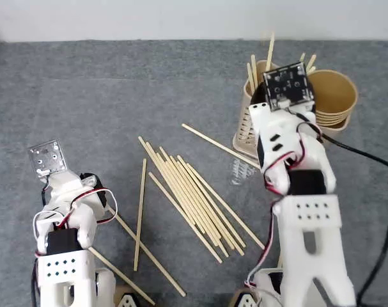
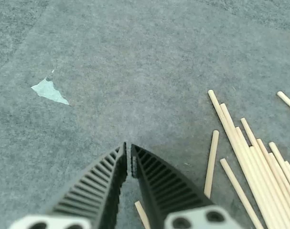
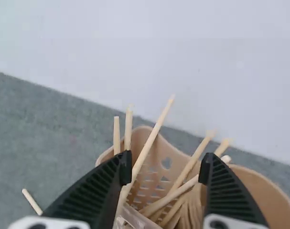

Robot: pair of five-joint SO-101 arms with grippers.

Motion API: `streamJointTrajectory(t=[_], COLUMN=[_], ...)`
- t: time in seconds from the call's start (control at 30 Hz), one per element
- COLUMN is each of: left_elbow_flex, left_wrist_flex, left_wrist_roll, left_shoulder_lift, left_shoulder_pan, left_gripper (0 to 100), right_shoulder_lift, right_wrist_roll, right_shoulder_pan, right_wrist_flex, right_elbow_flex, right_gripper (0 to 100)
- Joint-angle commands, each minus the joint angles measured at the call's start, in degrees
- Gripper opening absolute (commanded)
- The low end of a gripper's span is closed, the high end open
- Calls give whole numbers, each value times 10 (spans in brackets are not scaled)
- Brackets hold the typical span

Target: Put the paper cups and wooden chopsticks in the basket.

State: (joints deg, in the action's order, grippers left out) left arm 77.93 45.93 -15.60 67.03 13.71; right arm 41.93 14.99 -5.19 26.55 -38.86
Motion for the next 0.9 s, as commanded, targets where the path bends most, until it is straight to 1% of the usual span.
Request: streamJointTrajectory(t=[0.0,0.2,0.4,0.53,0.63,0.8,0.87], left_elbow_flex=[-2,-2,-2,-2,-2,-2,-2], left_wrist_flex=[-11,-11,-11,-11,-11,-11,-11], left_wrist_roll=[7,7,7,7,7,7,7], left_shoulder_lift=[11,11,11,11,11,11,11], left_shoulder_pan=[0,0,0,0,0,0,0], left_gripper=[15,15,15,15,15,15,15], right_shoulder_lift=[77,168,196,196,188,153,131], right_wrist_roll=[-4,-4,-4,-4,-5,-26,-28], right_shoulder_pan=[4,3,9,33,29,12,12], right_wrist_flex=[22,79,153,191,210,218,210], right_elbow_flex=[4,4,1,0,-1,4,4], right_gripper=[242,241,241,240,240,160,154])
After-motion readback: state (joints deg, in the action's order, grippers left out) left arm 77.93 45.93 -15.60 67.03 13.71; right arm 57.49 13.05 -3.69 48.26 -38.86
